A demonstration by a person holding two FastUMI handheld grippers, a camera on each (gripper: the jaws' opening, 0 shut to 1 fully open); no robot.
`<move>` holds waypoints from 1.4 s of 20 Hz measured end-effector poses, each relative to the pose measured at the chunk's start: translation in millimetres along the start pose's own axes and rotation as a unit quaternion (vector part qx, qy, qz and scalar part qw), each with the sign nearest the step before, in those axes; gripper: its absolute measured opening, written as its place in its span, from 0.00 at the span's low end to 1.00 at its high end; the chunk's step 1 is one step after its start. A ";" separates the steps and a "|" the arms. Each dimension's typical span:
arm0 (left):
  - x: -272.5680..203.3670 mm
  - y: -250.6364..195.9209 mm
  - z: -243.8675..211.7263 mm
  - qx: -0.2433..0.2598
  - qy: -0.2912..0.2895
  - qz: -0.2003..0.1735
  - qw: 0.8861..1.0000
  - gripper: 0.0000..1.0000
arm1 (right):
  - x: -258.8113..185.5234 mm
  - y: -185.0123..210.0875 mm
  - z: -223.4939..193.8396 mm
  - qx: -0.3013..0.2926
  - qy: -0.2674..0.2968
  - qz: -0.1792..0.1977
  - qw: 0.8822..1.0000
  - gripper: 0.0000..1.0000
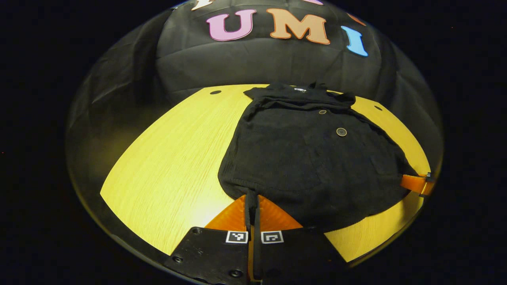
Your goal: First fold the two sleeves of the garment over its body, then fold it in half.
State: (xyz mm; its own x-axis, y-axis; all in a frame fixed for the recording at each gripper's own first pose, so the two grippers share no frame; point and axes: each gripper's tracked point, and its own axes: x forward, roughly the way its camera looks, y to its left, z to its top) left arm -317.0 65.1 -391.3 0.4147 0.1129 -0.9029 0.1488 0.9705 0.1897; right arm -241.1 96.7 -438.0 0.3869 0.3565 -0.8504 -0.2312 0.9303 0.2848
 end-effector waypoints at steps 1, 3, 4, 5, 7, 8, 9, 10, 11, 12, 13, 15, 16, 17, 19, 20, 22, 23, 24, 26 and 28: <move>-6.7 1.0 4.7 -0.005 -0.004 -0.004 1.000 0.00 | -6.3 1.8 4.6 0.002 -0.005 0.001 1.000 0.05; -21.8 -0.7 15.5 -0.005 -0.017 -0.018 1.000 0.00 | -26.6 6.4 11.0 0.006 -0.019 0.005 1.000 0.05; -29.0 0.5 20.7 -0.003 -0.025 -0.023 0.999 0.00 | -35.3 9.0 14.1 0.007 -0.024 0.007 1.000 0.05; -37.8 1.0 26.0 -0.002 -0.033 -0.030 0.999 0.00 | -43.4 12.4 16.8 0.009 -0.029 0.009 1.000 0.05; -59.1 1.2 31.6 -0.009 -0.046 -0.046 0.998 0.00 | -62.9 21.7 14.8 0.013 -0.034 0.011 0.999 0.05; -69.5 1.6 28.8 -0.014 -0.051 -0.050 0.997 0.00 | -76.8 25.4 4.2 0.015 -0.034 0.012 0.999 0.05; -81.8 3.7 25.1 -0.020 -0.054 -0.054 0.997 0.00 | -86.4 27.9 -0.3 0.016 -0.034 0.009 0.999 0.05; -92.6 8.1 21.1 -0.021 -0.055 -0.058 0.997 0.00 | -96.9 32.3 -10.5 0.018 -0.033 0.008 0.999 0.05; -103.2 14.2 16.6 -0.020 -0.058 -0.059 0.996 0.00 | -107.7 36.7 -19.9 0.021 -0.032 0.008 0.999 0.05; -113.3 19.9 11.5 -0.017 -0.057 -0.060 0.996 0.00 | -120.2 42.0 -32.9 0.025 -0.030 0.008 0.999 0.05; -124.1 24.3 3.9 -0.016 -0.054 -0.062 0.996 0.00 | -131.3 46.4 -41.4 0.027 -0.028 0.006 0.999 0.01; -147.0 29.6 -6.2 -0.021 -0.056 -0.072 0.996 0.00 | -153.6 54.4 -56.3 0.033 -0.029 0.004 0.999 0.05; -155.7 31.8 -4.4 -0.023 -0.063 -0.074 0.995 0.00 | -163.9 58.2 -58.6 0.038 -0.033 0.005 0.999 0.05; -161.5 33.7 -0.8 -0.022 -0.069 -0.076 0.994 0.00 | -170.1 61.1 -56.0 0.042 -0.039 0.006 0.998 0.05; -161.7 36.0 12.3 -0.022 -0.084 -0.078 0.993 0.00 | -173.8 61.2 -41.6 0.034 -0.053 0.001 0.998 0.05; -156.8 35.2 22.6 -0.024 -0.091 -0.080 0.992 0.00 | -172.4 60.3 -28.2 0.027 -0.062 0.000 0.998 0.05; -139.9 30.4 51.5 -0.026 -0.103 -0.088 0.990 0.00 | -161.2 55.0 6.6 0.011 -0.080 -0.001 0.997 0.05; -129.8 25.4 71.3 -0.021 -0.113 -0.092 0.989 0.00 | -152.1 52.4 29.4 0.005 -0.089 0.001 0.996 0.05; -120.5 21.4 92.4 -0.014 -0.126 -0.093 0.988 0.00 | -142.6 50.7 54.4 -0.002 -0.099 0.004 0.995 0.05; -94.7 10.7 146.8 -0.001 -0.157 -0.092 0.983 0.00 | -119.4 43.1 107.7 -0.023 -0.117 0.003 0.993 0.05; -60.9 -3.7 204.6 -0.007 -0.187 -0.092 0.978 0.00 | -93.8 33.8 165.5 -0.042 -0.136 0.003 0.990 0.00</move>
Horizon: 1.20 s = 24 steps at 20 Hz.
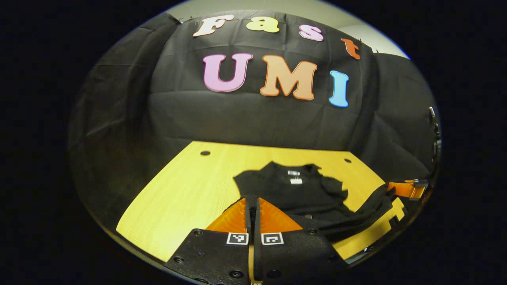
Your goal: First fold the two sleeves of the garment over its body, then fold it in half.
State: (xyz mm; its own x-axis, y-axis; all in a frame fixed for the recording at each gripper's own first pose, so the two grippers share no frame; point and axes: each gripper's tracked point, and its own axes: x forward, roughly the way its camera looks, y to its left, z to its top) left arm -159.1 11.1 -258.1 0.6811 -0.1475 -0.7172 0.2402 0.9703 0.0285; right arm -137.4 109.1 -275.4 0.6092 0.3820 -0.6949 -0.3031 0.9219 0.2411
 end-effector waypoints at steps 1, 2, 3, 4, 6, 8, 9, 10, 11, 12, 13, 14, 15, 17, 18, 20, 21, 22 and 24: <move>25.3 -2.4 17.6 0.002 -0.016 0.001 1.000 0.00 | 21.3 -7.4 21.6 -0.001 -0.006 0.002 1.000 0.05; 47.8 0.4 29.3 0.002 -0.019 0.003 1.000 0.00 | 45.3 -14.6 38.1 0.002 -0.009 0.004 1.000 0.05; 76.5 0.6 34.2 0.002 -0.017 0.009 1.000 0.00 | 70.9 -22.7 51.3 0.007 -0.007 0.005 1.000 0.00; 105.2 1.3 34.9 0.002 -0.012 0.016 1.000 0.00 | 97.4 -31.4 59.6 0.013 -0.001 0.006 1.000 0.05; 160.0 4.7 32.3 -0.001 0.002 0.032 0.999 0.00 | 150.0 -48.4 70.3 0.027 0.016 0.004 0.999 0.05; 211.3 3.2 14.4 -0.009 0.022 0.049 0.999 0.00 | 197.1 -64.6 72.6 0.046 0.031 -0.001 0.998 0.00; 228.6 5.2 4.8 -0.012 0.032 0.056 0.998 0.00 | 218.6 -71.1 73.3 0.056 0.037 -0.003 0.998 0.04; 243.8 7.8 -3.4 -0.014 0.040 0.064 0.997 0.00 | 237.1 -75.8 69.1 0.067 0.048 -0.004 0.997 0.04; 256.3 12.3 -9.6 -0.014 0.046 0.073 0.996 0.00 | 253.1 -79.1 64.5 0.079 0.056 -0.002 0.995 0.04; 266.7 15.3 -17.5 -0.013 0.050 0.082 0.995 0.00 | 262.9 -80.1 57.2 0.089 0.064 0.004 0.994 0.04; 273.3 14.3 -25.6 -0.021 0.056 0.082 0.995 0.00 | 270.5 -80.6 52.3 0.099 0.070 0.011 0.993 0.14; 277.0 15.4 -27.1 -0.030 0.055 0.085 0.994 0.06 | 275.7 -80.7 51.7 0.105 0.072 0.013 0.992 0.18; 275.0 12.1 -19.1 -0.041 0.043 0.081 0.995 0.16 | 276.7 -80.8 54.9 0.114 0.071 0.016 0.991 0.30; 272.5 15.4 -0.1 -0.041 0.015 0.090 0.995 0.57 | 275.7 -86.5 65.3 0.124 0.049 0.015 0.991 0.57; 268.5 17.9 7.4 -0.034 0.002 0.096 0.995 0.78 | 270.8 -93.2 72.6 0.125 0.032 0.004 0.992 0.71; 255.7 26.8 26.4 -0.020 -0.019 0.109 0.994 0.83 | 253.3 -97.5 101.9 0.137 -0.005 0.008 0.991 0.98; 244.4 29.9 35.6 -0.018 -0.029 0.116 0.993 0.88 | 240.6 -99.0 111.2 0.142 -0.021 0.009 0.990 0.94; 232.7 32.4 44.2 -0.021 -0.039 0.120 0.992 0.92 | 224.9 -100.9 121.7 0.142 -0.038 0.010 0.989 0.94; 201.3 34.3 68.3 -0.036 -0.063 0.118 0.990 0.92 | 186.6 -101.1 138.9 0.129 -0.068 0.006 0.989 0.98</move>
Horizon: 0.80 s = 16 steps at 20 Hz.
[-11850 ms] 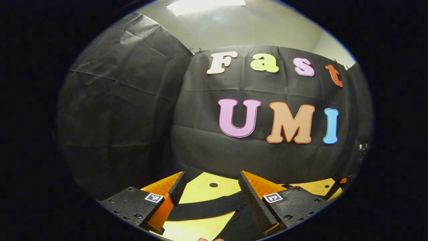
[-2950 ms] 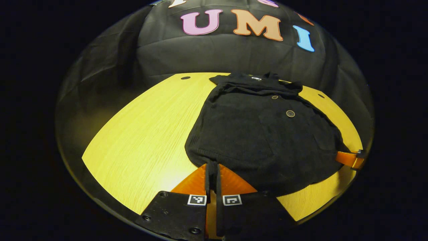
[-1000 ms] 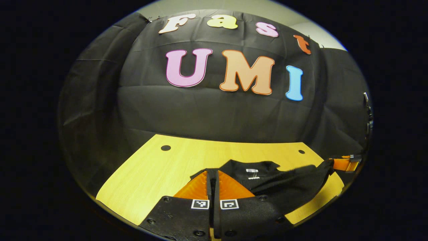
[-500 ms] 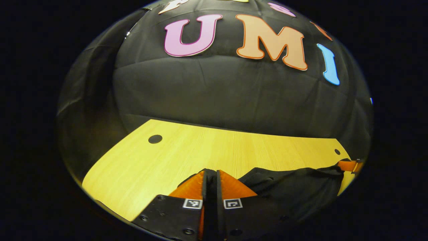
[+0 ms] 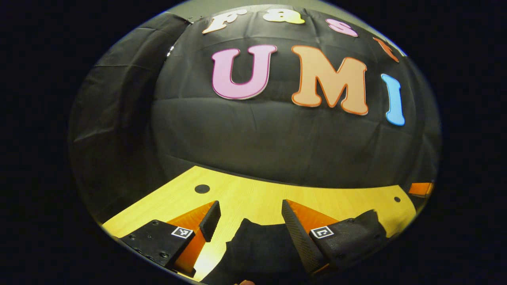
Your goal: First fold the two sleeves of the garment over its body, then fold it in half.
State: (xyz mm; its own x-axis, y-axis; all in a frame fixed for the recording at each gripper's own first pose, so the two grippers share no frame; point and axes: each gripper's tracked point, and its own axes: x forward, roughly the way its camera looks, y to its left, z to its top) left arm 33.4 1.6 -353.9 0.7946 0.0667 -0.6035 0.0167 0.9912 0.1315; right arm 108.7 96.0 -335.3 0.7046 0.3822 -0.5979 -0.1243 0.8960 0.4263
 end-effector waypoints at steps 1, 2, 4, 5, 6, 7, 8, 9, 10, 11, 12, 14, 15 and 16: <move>-15.9 3.1 17.5 -0.009 -0.017 -0.003 1.000 0.92 | -22.2 3.3 8.8 -0.011 -0.015 -0.003 1.000 0.98; -36.8 7.9 36.1 -0.018 -0.037 -0.008 0.999 0.92 | -47.6 9.4 16.9 -0.020 -0.035 -0.003 0.999 0.98; -83.5 13.8 70.9 -0.029 -0.078 -0.026 0.996 0.91 | -102.1 28.7 27.3 -0.029 -0.077 0.004 0.997 0.98; -108.9 16.5 85.2 -0.027 -0.095 -0.035 0.995 0.89 | -129.7 39.1 25.0 -0.030 -0.093 0.006 0.995 0.98; -133.7 16.3 95.1 -0.021 -0.106 -0.048 0.993 0.88 | -156.8 49.3 22.0 -0.027 -0.105 0.006 0.994 0.98; -161.8 18.3 104.9 -0.008 -0.110 -0.067 0.992 0.88 | -183.1 58.9 14.9 -0.023 -0.116 0.005 0.993 0.98; -187.7 17.0 109.0 0.005 -0.115 -0.078 0.990 0.89 | -206.9 69.0 8.3 -0.021 -0.128 0.004 0.992 0.98; -214.3 17.6 114.0 0.016 -0.124 -0.084 0.989 0.91 | -229.6 79.1 0.6 -0.020 -0.141 0.002 0.990 0.98; -238.5 18.2 118.1 0.021 -0.136 -0.091 0.986 0.88 | -250.0 89.0 -6.2 -0.024 -0.156 0.003 0.987 0.97; -260.2 19.3 119.6 0.020 -0.146 -0.097 0.984 0.88 | -269.2 97.2 -14.3 -0.025 -0.170 0.000 0.985 0.97; -279.3 20.9 118.3 0.013 -0.152 -0.105 0.983 0.88 | -286.3 105.0 -24.4 -0.022 -0.177 -0.001 0.984 0.97; -311.6 24.7 103.9 -0.002 -0.142 -0.122 0.982 0.89 | -313.6 121.4 -57.7 -0.023 -0.167 0.001 0.986 0.97; -325.3 29.9 97.5 -0.006 -0.136 -0.123 0.983 0.89 | -325.2 126.9 -71.4 -0.023 -0.163 0.002 0.986 0.97; -336.3 37.2 93.3 -0.006 -0.133 -0.121 0.984 0.89 | -335.7 134.3 -80.8 -0.021 -0.165 0.005 0.986 0.97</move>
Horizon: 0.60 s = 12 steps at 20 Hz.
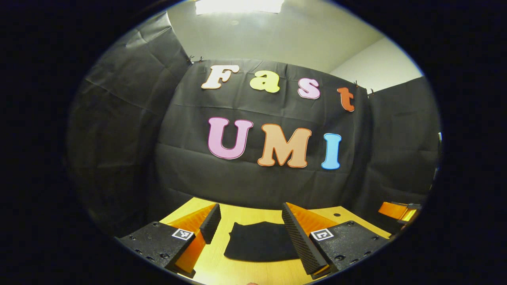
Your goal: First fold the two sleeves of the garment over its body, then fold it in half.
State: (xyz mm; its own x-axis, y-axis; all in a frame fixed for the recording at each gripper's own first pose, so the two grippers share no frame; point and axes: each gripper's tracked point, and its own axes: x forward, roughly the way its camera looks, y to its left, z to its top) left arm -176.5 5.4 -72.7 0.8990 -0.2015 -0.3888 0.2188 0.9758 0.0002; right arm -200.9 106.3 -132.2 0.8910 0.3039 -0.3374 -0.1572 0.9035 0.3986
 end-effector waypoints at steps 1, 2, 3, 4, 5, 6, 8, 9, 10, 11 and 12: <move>-11.9 4.5 0.0 0.002 0.000 0.004 1.000 0.89 | -11.1 8.3 -2.4 0.004 -0.007 0.004 1.000 0.97; -22.4 6.4 0.3 0.003 -0.003 0.006 1.000 0.91 | -19.3 16.1 -3.3 0.007 -0.013 0.009 1.000 0.97; -30.5 7.0 0.9 0.002 -0.004 0.005 1.000 0.91 | -26.7 20.3 -5.8 0.008 -0.017 0.013 1.000 0.97; -35.1 6.3 1.2 0.001 -0.006 0.004 1.000 0.89 | -31.3 24.5 -7.3 0.008 -0.016 0.017 1.000 0.97; -39.1 6.2 3.1 -0.001 -0.006 0.003 1.000 0.89 | -34.4 25.2 -5.2 0.010 -0.013 0.019 1.000 0.97; -40.9 6.0 2.9 -0.004 -0.005 0.001 1.000 0.89 | -41.1 27.4 -7.6 0.013 -0.011 0.022 1.000 0.97; -41.7 3.0 7.9 -0.018 -0.006 -0.005 1.000 0.89 | -47.8 29.3 -5.0 0.026 -0.012 0.029 0.999 0.93; -41.0 2.5 10.7 -0.024 -0.009 -0.004 1.000 0.89 | -49.9 28.5 -3.4 0.030 -0.017 0.033 0.999 1.00; -39.6 1.4 11.1 -0.028 -0.009 -0.004 1.000 0.91 | -49.8 23.7 -1.9 0.030 -0.023 0.030 0.999 0.97; -38.0 -1.8 10.7 -0.031 -0.009 -0.005 0.999 0.91 | -48.8 17.0 0.8 0.033 -0.027 0.026 0.999 0.97; -33.9 -8.0 10.4 -0.033 -0.008 -0.008 0.999 0.89 | -47.6 12.6 1.8 0.038 -0.028 0.025 0.999 0.97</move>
State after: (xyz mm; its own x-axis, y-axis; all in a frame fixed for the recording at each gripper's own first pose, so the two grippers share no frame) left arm -204.8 3.5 -50.0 0.9019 -0.2183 -0.3727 0.2087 0.9757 -0.0664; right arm -244.5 102.6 -109.7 0.9053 0.3287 -0.2690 -0.1708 0.8616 0.4780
